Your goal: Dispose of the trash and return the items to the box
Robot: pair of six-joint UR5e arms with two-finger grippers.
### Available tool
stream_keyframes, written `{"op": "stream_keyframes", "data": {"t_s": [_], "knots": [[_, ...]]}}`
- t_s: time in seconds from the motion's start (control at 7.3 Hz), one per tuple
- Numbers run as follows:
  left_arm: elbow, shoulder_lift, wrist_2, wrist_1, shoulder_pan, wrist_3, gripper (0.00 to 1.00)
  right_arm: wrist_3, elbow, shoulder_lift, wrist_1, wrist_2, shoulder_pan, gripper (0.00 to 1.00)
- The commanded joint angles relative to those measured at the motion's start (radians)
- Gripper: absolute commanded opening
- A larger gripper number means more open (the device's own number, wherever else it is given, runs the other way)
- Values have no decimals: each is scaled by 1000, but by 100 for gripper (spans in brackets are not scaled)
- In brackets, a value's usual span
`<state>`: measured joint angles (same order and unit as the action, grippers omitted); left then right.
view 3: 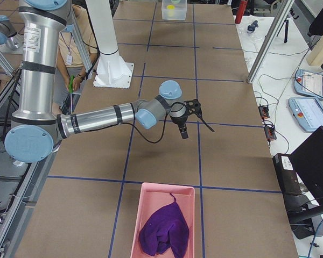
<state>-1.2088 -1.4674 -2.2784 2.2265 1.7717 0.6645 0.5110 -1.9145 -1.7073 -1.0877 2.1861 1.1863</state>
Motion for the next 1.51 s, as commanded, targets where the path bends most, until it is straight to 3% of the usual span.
{"op": "stream_keyframes", "data": {"t_s": [0.0,0.14,0.27,0.55,0.68,0.96,1.1,1.37], "knots": [[26,18,19,62,-1,-5,15,0,0,0,-1,0,-1,100],[25,18,16,65,-6,-5,61,0,0,0,0,0,-1,100],[12,15,19,76,-8,-8,100,7,-1,0,-1,3,-1,100],[-133,15,16,44,-17,-174,100,7,-1,0,0,3,1,100],[-219,1,16,-72,-27,-207,100,1,-5,0,-1,3,3,100],[-505,-13,16,-456,-32,-253,100,-14,-11,-5,-15,18,22,100],[-597,-13,-7,-537,-29,-250,100,-88,-8,-35,-20,27,57,100],[-630,1,-105,-688,-38,-255,100,-401,-30,-44,-272,234,255,100]]}}
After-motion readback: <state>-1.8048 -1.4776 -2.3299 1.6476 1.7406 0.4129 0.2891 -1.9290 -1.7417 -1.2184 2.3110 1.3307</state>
